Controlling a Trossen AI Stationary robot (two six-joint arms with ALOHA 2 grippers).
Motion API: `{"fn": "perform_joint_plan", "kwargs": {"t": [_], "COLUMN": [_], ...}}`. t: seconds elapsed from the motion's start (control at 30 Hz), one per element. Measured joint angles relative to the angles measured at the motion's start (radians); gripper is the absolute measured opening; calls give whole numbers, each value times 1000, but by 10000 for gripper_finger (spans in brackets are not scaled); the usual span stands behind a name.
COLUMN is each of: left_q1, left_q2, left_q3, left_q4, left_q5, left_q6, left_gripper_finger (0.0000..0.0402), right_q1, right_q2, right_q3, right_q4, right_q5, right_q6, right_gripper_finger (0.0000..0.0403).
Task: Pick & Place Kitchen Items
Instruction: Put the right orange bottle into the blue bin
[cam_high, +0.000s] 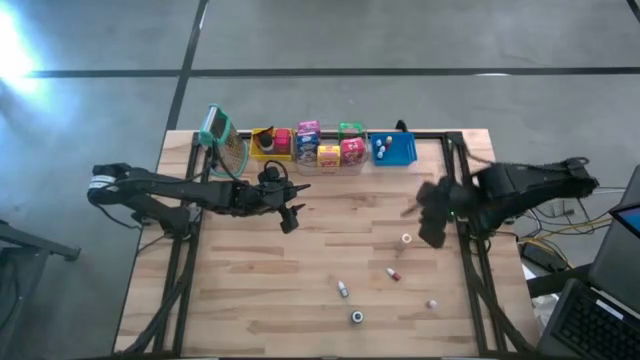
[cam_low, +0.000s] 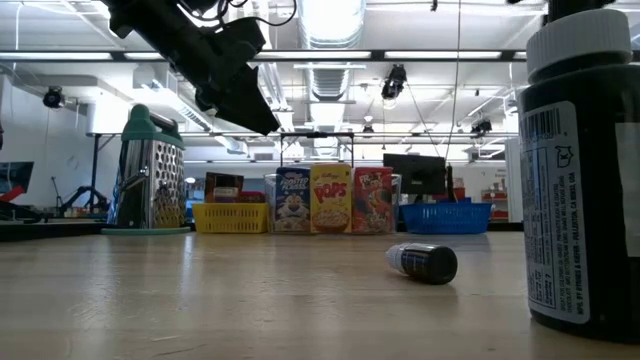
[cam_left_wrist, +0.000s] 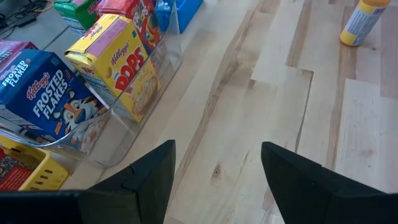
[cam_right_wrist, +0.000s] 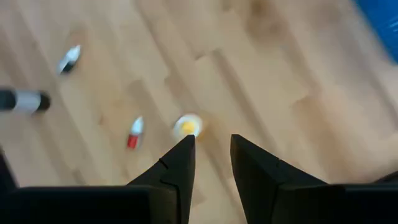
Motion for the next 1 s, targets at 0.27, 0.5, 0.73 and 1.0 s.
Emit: {"fn": "perform_joint_plan", "kwargs": {"t": [0.27,0.5,0.73,1.0], "left_q1": [0,0,0,0], "left_q2": [0,0,0,0], "left_q3": [0,0,0,0], "left_q4": [0,0,0,0], "left_q5": [0,0,0,0], "left_q6": [0,0,0,0], "left_gripper_finger": [243,243,243,243], "right_q1": [413,641,695,696], "right_q2": [84,213,351,483], "right_q3": [-68,-82,-36,18], "right_q4": [2,8,53,112], "right_q5": [20,0,-86,-151], "right_q6": [390,726,948,920], "right_gripper_finger": [106,130,153,166]}}
